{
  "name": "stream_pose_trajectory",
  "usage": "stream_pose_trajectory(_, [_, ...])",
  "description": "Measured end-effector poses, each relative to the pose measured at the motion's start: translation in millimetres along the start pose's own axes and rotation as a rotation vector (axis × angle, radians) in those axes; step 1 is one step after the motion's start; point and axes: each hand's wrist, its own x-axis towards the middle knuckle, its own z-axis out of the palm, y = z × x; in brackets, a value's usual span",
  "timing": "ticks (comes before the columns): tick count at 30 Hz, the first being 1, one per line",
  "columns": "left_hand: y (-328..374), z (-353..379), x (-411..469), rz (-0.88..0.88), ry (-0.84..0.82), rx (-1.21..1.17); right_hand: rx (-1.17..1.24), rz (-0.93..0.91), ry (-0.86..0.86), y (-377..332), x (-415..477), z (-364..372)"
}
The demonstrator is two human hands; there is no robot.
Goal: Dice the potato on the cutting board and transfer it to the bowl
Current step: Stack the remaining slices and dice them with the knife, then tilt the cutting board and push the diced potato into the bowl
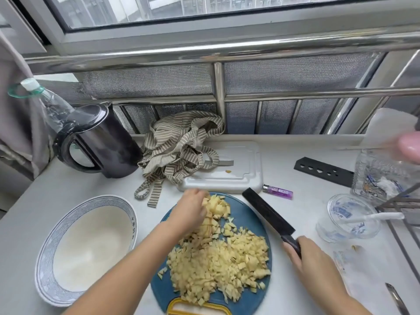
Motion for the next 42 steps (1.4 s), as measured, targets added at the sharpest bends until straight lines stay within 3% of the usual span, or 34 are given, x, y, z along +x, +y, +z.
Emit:
stream_pose_trajectory(3, [2.9,-9.1,42.5,-0.04,0.045,-0.067,0.006,0.005,0.115,23.4,-7.7,23.0])
stream_pose_trajectory(7, [21.7,1.0,97.4,0.006,-0.007,-0.042,-0.012,0.06,0.081,34.0,-8.5,37.4])
stream_pose_trajectory(13, [39.6,21.2,137.3,0.054,-0.02,0.059,-0.112,-0.009,0.128,27.9,2.5,43.4])
stream_pose_trajectory(24, [36.4,16.9,137.8,0.035,-0.034,-0.035,-0.127,0.074,0.119,28.1,10.2,39.3])
stream_pose_trajectory(29, [39.9,-3.8,101.8,0.134,-0.016,-0.104,-0.152,0.103,-0.023,19.4,11.3,22.9])
stream_pose_trajectory(34, [20.6,-7.1,25.2,0.124,-0.13,-0.127,0.177,0.036,-0.013,-0.9,1.2,13.7])
stream_pose_trajectory(39, [-25.8,5.5,-26.3,-0.052,-0.069,-0.198,0.758,0.403,-0.276,-14.8,-8.9,14.6])
stream_pose_trajectory(42, [-38.9,10.4,-46.7,-0.152,0.033,-0.31,0.841,0.478,-0.298,-8.8,-4.4,24.2])
